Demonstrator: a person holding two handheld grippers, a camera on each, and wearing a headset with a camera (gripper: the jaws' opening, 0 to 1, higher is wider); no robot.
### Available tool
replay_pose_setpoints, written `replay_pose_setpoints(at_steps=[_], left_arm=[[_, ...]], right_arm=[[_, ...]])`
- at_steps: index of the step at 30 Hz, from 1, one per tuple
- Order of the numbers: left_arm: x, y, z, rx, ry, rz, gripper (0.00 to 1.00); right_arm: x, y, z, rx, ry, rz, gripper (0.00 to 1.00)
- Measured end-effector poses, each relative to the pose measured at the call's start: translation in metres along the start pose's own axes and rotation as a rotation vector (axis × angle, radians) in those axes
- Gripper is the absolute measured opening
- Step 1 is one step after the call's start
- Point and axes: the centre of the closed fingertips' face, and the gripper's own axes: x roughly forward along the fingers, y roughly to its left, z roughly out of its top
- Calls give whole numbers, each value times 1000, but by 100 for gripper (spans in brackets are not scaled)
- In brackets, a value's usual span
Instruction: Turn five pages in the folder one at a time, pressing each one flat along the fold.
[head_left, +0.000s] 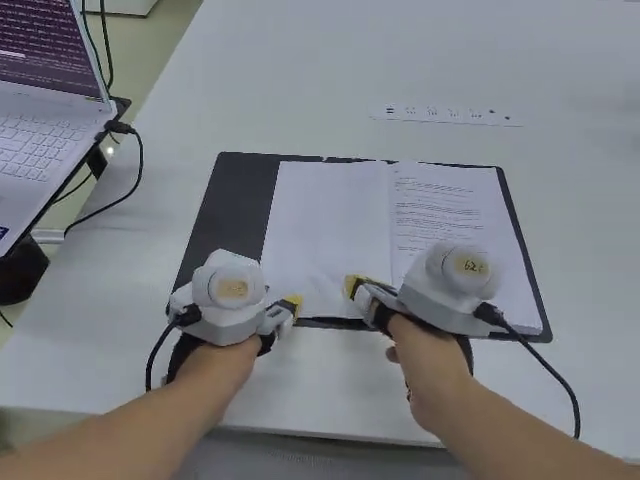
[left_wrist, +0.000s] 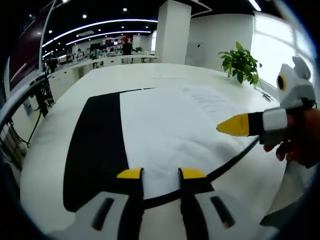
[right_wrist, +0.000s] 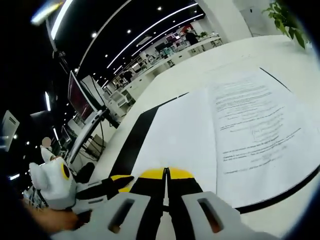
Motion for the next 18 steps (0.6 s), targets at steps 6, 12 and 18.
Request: replay_pose_setpoints(at_steps=[6, 12, 18], left_arm=[[-1, 4, 0, 38, -36, 21, 22], [0, 4, 0, 47, -64, 21, 22], [0, 5, 0, 43, -71, 30, 22]], right_arm=[[14, -21, 24, -10, -18, -27, 0], [35, -36, 51, -35, -52, -30, 0], [53, -48, 64, -53, -64, -35, 0]])
